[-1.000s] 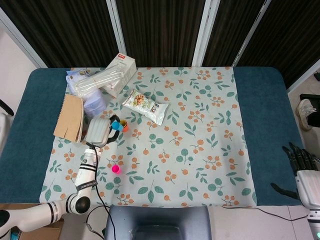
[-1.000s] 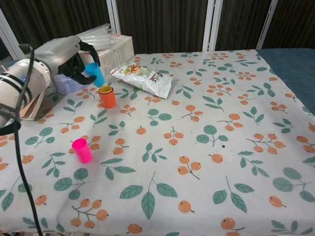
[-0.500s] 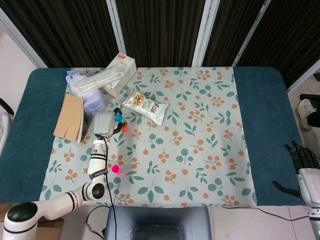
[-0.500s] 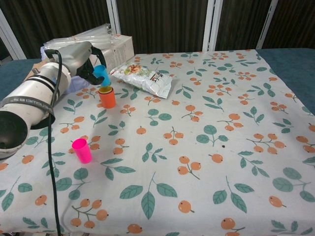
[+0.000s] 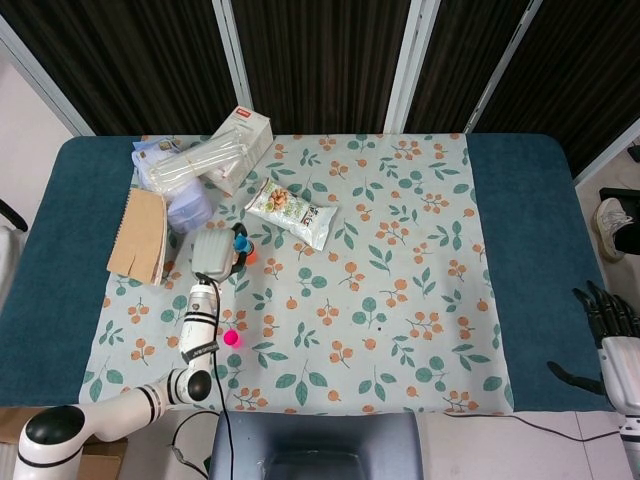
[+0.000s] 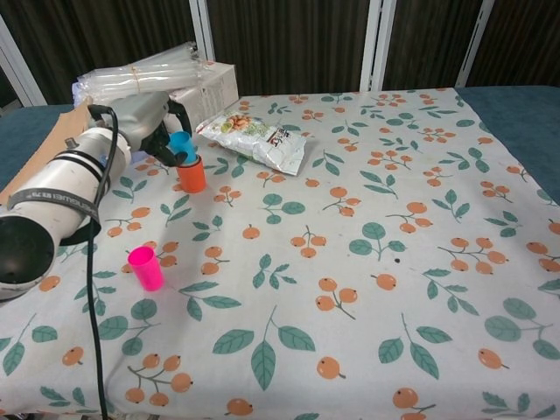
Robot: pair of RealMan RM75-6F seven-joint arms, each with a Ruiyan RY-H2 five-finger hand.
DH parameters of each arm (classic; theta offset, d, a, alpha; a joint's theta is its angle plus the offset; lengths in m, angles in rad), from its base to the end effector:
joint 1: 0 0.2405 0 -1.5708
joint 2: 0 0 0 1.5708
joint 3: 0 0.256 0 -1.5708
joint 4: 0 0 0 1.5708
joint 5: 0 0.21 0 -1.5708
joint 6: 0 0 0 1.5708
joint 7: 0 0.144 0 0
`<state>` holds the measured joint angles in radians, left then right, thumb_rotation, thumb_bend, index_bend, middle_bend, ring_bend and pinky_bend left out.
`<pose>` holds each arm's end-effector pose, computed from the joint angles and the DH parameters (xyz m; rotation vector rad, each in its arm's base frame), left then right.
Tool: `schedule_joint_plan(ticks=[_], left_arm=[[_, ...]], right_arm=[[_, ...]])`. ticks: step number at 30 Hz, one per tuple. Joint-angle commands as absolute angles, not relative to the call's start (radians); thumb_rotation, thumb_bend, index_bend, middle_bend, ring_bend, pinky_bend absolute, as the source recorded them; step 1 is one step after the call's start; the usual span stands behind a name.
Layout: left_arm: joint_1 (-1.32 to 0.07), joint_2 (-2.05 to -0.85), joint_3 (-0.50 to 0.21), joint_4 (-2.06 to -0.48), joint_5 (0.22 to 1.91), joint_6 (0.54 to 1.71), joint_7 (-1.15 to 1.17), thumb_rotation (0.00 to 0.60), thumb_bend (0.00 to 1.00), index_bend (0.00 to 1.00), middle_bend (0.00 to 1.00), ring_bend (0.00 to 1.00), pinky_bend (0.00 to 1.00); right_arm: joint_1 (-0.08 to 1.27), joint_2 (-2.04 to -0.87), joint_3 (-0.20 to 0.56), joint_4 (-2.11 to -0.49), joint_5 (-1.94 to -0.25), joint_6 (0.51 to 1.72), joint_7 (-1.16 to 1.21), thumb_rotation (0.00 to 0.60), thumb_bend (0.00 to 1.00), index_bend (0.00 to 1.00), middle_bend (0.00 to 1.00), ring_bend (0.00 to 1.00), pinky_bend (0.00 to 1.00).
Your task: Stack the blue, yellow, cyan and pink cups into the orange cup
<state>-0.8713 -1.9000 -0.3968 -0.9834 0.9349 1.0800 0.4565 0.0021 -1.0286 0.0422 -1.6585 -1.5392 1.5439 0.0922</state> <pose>-0.1317 0.4167 -0.0404 -1.4627 -0.8869 -0.9326 -0.3137 -0.1534 0.1878 1.3274 -0.9338 0.9359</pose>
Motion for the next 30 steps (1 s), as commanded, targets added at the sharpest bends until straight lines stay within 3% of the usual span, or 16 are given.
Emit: schedule_joint_plan(ticks=[1, 3, 5, 9, 12, 16, 19, 24, 30], left_arm=[[-0.868, -1.897, -0.394, -0.985, 0.924, 1.065, 0.461, 0.6, 0.36, 0.24, 1.0, 1.0, 1.0], [-0.866, -1.89, -0.395, -0.998, 0.923, 1.062, 0.457, 0.6, 0.36, 0.05, 1.0, 1.0, 1.0], [-0.857, -1.874, -0.387, -1.035, 0.936, 1.069, 0.451, 0.6, 0.36, 0.0, 1.0, 1.0, 1.0], [-0.811, -1.8, -0.355, -1.201, 0.972, 1.094, 0.439, 0.6, 0.36, 0.0, 1.0, 1.0, 1.0], [-0.75, -1.694, -0.312, -1.412, 0.998, 1.107, 0.424, 0.6, 0.35, 0.04, 1.0, 1.0, 1.0], [-0.645, -1.527, -0.207, -1.685, 1.087, 1.156, 0.4, 0.6, 0.35, 0.09, 1.0, 1.0, 1.0], [-0.574, -1.44, -0.12, -1.798, 1.167, 1.194, 0.364, 0.6, 0.35, 0.1, 1.0, 1.0, 1.0], [-0.494, -1.387, -0.006, -1.844, 1.297, 1.25, 0.335, 0.6, 0.35, 0.12, 1.0, 1.0, 1.0], [-0.456, -1.42, 0.035, -1.814, 1.324, 1.253, 0.329, 0.6, 0.35, 0.14, 1.0, 1.0, 1.0]], right_arm=[[0.002, -1.029, 0.041, -1.658, -1.541, 1.544, 0.091, 0.6, 0.17, 0.0, 0.0, 0.0, 0.0], [0.002, -1.029, 0.041, -1.659, -1.542, 1.543, 0.091, 0.6, 0.17, 0.0, 0.0, 0.0, 0.0], [0.003, -1.03, 0.041, -1.658, -1.542, 1.543, 0.089, 0.6, 0.17, 0.0, 0.0, 0.0, 0.0], [0.005, -1.031, 0.039, -1.658, -1.545, 1.539, 0.085, 0.6, 0.17, 0.0, 0.0, 0.0, 0.0], [0.004, -1.031, 0.035, -1.659, -1.553, 1.54, 0.084, 0.6, 0.17, 0.0, 0.0, 0.0, 0.0], [0.0, -1.031, 0.029, -1.66, -1.565, 1.546, 0.088, 0.6, 0.17, 0.0, 0.0, 0.0, 0.0], [0.0, -1.03, 0.023, -1.661, -1.574, 1.547, 0.088, 0.6, 0.17, 0.0, 0.0, 0.0, 0.0], [0.001, -1.033, 0.015, -1.662, -1.591, 1.546, 0.085, 0.6, 0.17, 0.0, 0.0, 0.0, 0.0], [0.002, -1.034, 0.007, -1.661, -1.606, 1.545, 0.084, 0.6, 0.17, 0.0, 0.0, 0.0, 0.0]])
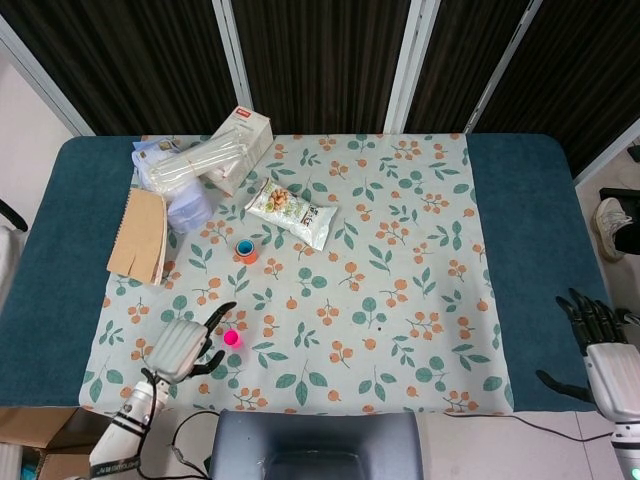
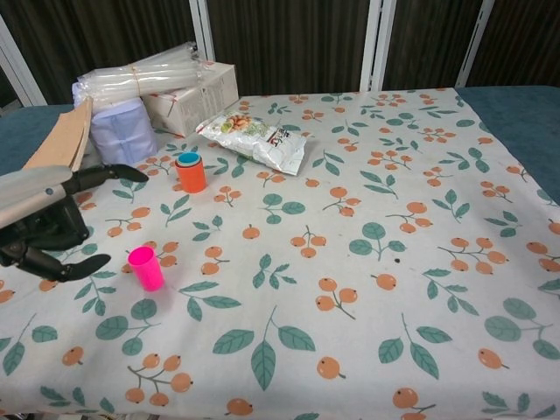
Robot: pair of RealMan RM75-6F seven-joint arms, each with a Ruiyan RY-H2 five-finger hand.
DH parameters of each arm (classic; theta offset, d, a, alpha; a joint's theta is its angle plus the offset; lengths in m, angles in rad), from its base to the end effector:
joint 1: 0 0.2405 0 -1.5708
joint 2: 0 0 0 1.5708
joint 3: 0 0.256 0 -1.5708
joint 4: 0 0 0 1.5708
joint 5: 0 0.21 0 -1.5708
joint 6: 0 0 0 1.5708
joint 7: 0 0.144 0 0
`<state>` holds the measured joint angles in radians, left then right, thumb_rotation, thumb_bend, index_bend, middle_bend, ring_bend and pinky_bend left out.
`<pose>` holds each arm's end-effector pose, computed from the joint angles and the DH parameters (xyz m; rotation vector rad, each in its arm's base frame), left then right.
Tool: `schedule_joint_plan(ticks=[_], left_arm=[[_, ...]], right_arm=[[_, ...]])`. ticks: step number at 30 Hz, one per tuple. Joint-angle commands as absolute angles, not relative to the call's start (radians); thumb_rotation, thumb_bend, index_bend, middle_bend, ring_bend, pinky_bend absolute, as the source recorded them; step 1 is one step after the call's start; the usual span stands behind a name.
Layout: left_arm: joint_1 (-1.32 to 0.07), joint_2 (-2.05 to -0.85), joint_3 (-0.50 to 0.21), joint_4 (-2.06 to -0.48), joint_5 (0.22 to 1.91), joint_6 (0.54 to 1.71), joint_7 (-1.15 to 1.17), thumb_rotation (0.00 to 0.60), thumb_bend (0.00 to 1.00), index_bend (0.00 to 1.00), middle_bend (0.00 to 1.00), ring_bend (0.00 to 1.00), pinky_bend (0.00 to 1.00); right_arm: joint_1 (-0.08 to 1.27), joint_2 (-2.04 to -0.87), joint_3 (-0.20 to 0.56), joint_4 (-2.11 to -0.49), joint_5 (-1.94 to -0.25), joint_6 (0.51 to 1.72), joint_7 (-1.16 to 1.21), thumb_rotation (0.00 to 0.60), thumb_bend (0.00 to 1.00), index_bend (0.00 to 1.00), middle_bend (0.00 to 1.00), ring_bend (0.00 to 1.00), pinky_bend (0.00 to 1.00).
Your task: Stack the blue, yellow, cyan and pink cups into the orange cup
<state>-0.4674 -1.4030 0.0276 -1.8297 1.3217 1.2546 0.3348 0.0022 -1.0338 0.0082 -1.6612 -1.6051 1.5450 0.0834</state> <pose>-0.1786 0.2308 0.0230 -1.7836 -1.0711 -1.0109 -0.3069 -0.1463 0.1776 1.4011 -0.9393 0.9459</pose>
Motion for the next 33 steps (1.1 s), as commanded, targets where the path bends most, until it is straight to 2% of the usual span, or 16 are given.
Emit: schedule_joint_plan(ticks=[1, 10, 15, 27, 33], left_arm=[[-0.453, -1.432, 0.035, -1.8, 1.323, 1.254, 0.331, 0.6, 0.35, 0.15, 1.0, 1.0, 1.0], [-0.437, -1.589, 0.017, -1.601, 1.311, 1.248, 0.382, 0.6, 0.37, 0.23, 1.0, 1.0, 1.0], [-0.439, -1.637, -0.002, -1.547, 1.308, 1.237, 0.392, 0.6, 0.37, 0.27, 1.0, 1.0, 1.0], [-0.438, -1.66, -0.037, -1.504, 1.289, 1.212, 0.372, 0.6, 0.36, 0.38, 1.0, 1.0, 1.0], [-0.437, -1.658, -0.039, -1.513, 1.295, 1.205, 0.371, 0.6, 0.36, 0.39, 1.0, 1.0, 1.0]], right_arm=[[0.002, -1.033, 0.007, -1.66, -1.606, 1.546, 0.085, 0.6, 0.17, 0.0, 0.0, 0.0, 0.0], [0.001, -1.032, 0.006, -1.658, -1.607, 1.548, 0.09, 0.6, 0.17, 0.0, 0.0, 0.0, 0.0], [0.002, -1.031, 0.005, -1.658, -1.605, 1.546, 0.089, 0.6, 0.17, 0.0, 0.0, 0.0, 0.0], [-0.001, -1.028, 0.007, -1.658, -1.601, 1.553, 0.095, 0.6, 0.17, 0.0, 0.0, 0.0, 0.0], [-0.001, -1.028, 0.006, -1.658, -1.602, 1.551, 0.093, 0.6, 0.17, 0.0, 0.0, 0.0, 0.0]])
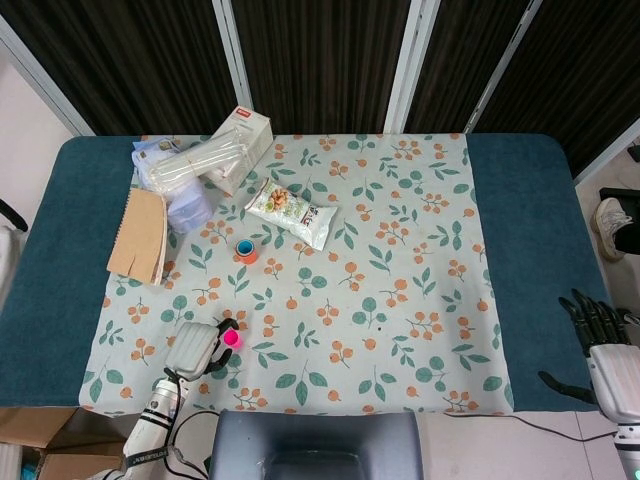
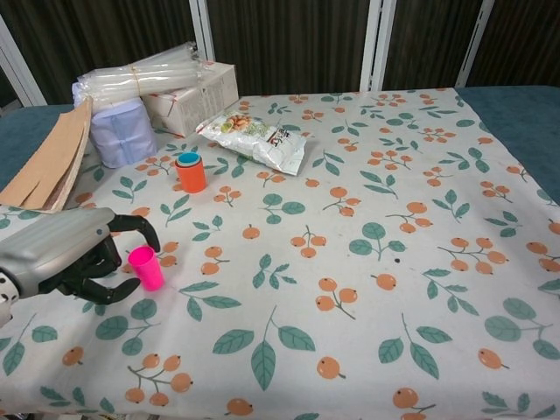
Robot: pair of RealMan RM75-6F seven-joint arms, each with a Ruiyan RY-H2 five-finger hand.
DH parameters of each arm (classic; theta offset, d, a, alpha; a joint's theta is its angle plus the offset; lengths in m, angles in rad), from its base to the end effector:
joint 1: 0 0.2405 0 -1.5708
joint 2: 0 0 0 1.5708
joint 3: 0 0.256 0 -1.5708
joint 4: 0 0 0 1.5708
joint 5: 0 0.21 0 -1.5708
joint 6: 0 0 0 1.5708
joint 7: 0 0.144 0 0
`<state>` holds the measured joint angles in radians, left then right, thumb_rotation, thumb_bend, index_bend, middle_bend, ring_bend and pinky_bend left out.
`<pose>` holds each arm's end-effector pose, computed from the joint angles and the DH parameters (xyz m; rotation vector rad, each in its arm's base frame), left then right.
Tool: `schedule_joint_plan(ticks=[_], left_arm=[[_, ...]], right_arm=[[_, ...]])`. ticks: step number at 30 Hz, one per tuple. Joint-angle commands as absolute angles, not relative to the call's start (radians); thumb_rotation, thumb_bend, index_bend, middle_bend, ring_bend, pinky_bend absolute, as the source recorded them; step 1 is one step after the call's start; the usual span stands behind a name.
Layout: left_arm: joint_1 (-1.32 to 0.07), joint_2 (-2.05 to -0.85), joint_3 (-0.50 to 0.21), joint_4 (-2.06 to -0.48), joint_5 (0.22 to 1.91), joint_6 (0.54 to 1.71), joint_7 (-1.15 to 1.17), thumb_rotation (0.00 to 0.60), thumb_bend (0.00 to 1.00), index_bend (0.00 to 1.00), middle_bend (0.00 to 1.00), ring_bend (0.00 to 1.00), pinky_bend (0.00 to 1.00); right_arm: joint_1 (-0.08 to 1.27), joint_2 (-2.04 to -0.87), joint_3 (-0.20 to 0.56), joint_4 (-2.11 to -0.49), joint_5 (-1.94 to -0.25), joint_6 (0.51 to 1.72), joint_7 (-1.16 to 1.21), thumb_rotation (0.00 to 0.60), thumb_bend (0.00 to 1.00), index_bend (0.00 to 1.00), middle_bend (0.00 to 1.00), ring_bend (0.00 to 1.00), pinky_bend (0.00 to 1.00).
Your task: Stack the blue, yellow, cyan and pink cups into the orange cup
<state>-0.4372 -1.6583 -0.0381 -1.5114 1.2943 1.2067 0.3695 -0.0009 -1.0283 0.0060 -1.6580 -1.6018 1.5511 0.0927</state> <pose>-0.1991 0.2467 -0.0390 -1.7413 -1.0314 -0.9335 -0.3085 -0.1449 0.1803 1.3939 -0.9401 0.9446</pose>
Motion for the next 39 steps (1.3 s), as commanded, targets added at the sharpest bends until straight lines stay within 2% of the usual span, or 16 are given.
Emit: schedule_joint_plan(ticks=[1, 14, 29, 30, 35, 39], left_arm=[[-0.437, -1.659, -0.04, -1.514, 1.296, 1.205, 0.371, 0.6, 0.36, 0.39, 1.0, 1.0, 1.0], [-0.441, -1.669, -0.056, -1.502, 1.287, 1.19, 0.385, 0.6, 0.37, 0.47, 1.0, 1.0, 1.0], [-0.456, -1.656, -0.098, -1.515, 1.287, 1.199, 0.393, 0.6, 0.38, 0.52, 1.0, 1.0, 1.0], [-0.484, -1.647, -0.154, -1.531, 1.3, 1.22, 0.408, 0.6, 0.38, 0.52, 1.0, 1.0, 1.0], [-0.568, -1.647, -0.275, -1.564, 1.224, 1.183, 0.489, 0.6, 0.38, 0.52, 1.0, 1.0, 1.0], [-0.647, -1.681, -0.368, -1.524, 1.143, 1.155, 0.545, 0.6, 0.38, 0.52, 1.0, 1.0, 1.0]], right_arm=[[-0.001, -1.028, 0.006, -1.658, -1.602, 1.552, 0.093, 0.6, 0.17, 0.0, 0.0, 0.0, 0.0], [-0.004, -1.028, 0.006, -1.657, -1.603, 1.558, 0.096, 0.6, 0.17, 0.0, 0.0, 0.0, 0.0], [-0.004, -1.028, 0.004, -1.657, -1.607, 1.558, 0.095, 0.6, 0.17, 0.0, 0.0, 0.0, 0.0], [-0.005, -1.027, 0.005, -1.658, -1.605, 1.56, 0.097, 0.6, 0.17, 0.0, 0.0, 0.0, 0.0], [-0.005, -1.027, 0.007, -1.657, -1.602, 1.56, 0.099, 0.6, 0.17, 0.0, 0.0, 0.0, 0.0], [-0.005, -1.027, 0.01, -1.657, -1.595, 1.559, 0.1, 0.6, 0.17, 0.0, 0.0, 0.0, 0.0]])
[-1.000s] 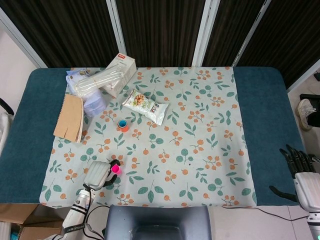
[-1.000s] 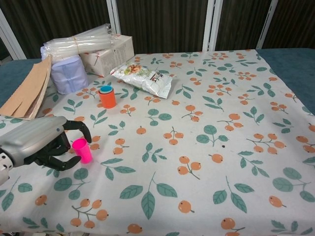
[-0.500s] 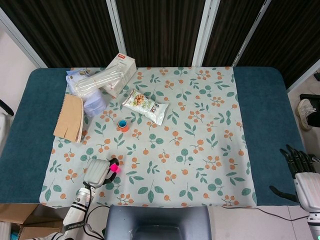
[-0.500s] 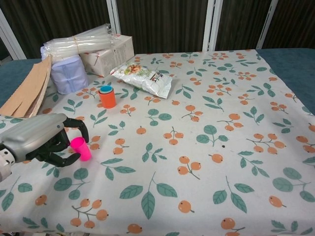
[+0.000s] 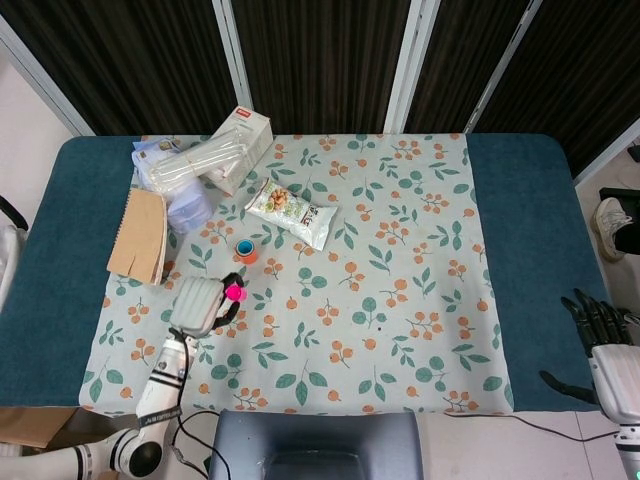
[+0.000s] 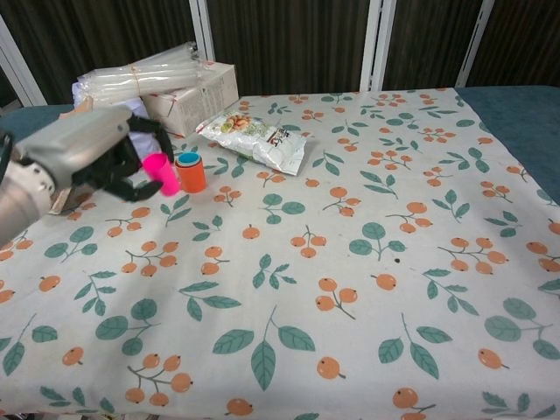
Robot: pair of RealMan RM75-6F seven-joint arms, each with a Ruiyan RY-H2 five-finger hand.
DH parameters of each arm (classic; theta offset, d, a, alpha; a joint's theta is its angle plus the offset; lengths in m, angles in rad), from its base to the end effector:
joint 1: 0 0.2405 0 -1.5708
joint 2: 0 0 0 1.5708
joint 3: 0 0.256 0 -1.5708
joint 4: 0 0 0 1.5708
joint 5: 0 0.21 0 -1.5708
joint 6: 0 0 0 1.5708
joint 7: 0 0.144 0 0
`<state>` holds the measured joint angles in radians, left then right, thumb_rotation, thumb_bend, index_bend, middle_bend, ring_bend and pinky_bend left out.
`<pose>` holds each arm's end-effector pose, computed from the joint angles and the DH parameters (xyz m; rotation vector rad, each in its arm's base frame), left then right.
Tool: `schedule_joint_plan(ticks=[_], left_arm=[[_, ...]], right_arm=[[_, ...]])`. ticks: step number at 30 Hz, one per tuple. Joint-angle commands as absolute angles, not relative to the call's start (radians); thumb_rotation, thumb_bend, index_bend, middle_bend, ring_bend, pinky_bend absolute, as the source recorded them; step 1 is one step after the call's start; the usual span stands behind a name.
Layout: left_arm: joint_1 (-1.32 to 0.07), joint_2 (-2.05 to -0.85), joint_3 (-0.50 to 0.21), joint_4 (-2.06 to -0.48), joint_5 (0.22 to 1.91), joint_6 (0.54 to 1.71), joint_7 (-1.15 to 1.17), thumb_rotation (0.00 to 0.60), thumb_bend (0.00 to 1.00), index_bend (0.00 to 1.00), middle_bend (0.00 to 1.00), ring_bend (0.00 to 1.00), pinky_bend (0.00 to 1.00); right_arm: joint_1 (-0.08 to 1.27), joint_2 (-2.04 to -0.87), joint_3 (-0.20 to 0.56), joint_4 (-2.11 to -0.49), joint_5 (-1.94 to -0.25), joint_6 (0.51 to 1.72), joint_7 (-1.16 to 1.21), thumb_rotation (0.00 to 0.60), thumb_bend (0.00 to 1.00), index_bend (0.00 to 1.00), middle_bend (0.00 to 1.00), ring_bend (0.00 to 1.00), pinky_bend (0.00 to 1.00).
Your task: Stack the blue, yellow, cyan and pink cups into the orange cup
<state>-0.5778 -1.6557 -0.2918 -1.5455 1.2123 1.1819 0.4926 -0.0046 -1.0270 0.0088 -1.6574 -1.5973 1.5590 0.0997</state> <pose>-0.1363 0.3219 -0.0013 -1.6113 -0.8729 -1.0814 -0.3091 -0.1444 0.1824 1.3807 -0.9392 0.9505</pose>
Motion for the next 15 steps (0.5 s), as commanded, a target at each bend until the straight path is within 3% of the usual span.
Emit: schedule_joint_plan(ticks=[1, 6, 15], left_arm=[[-0.67, -1.694, -0.391, -1.505, 1.114, 1.143, 0.556, 0.6, 0.38, 0.52, 1.0, 1.0, 1.0], [-0.754, -1.755, -0.444, -1.385, 1.026, 1.106, 0.575, 0.6, 0.38, 0.52, 1.0, 1.0, 1.0], [-0.857, -1.856, -0.468, -1.157, 0.967, 1.068, 0.541, 0.6, 0.38, 0.52, 1.0, 1.0, 1.0]], right_arm=[[-0.005, -1.026, 0.012, -1.657, -1.592, 1.559, 0.102, 0.6, 0.17, 0.0, 0.0, 0.0, 0.0], [-0.003, -1.025, 0.02, -1.658, -1.572, 1.553, 0.103, 0.6, 0.17, 0.0, 0.0, 0.0, 0.0], [0.0, -1.019, 0.033, -1.661, -1.545, 1.544, 0.108, 0.6, 0.17, 0.0, 0.0, 0.0, 0.0]])
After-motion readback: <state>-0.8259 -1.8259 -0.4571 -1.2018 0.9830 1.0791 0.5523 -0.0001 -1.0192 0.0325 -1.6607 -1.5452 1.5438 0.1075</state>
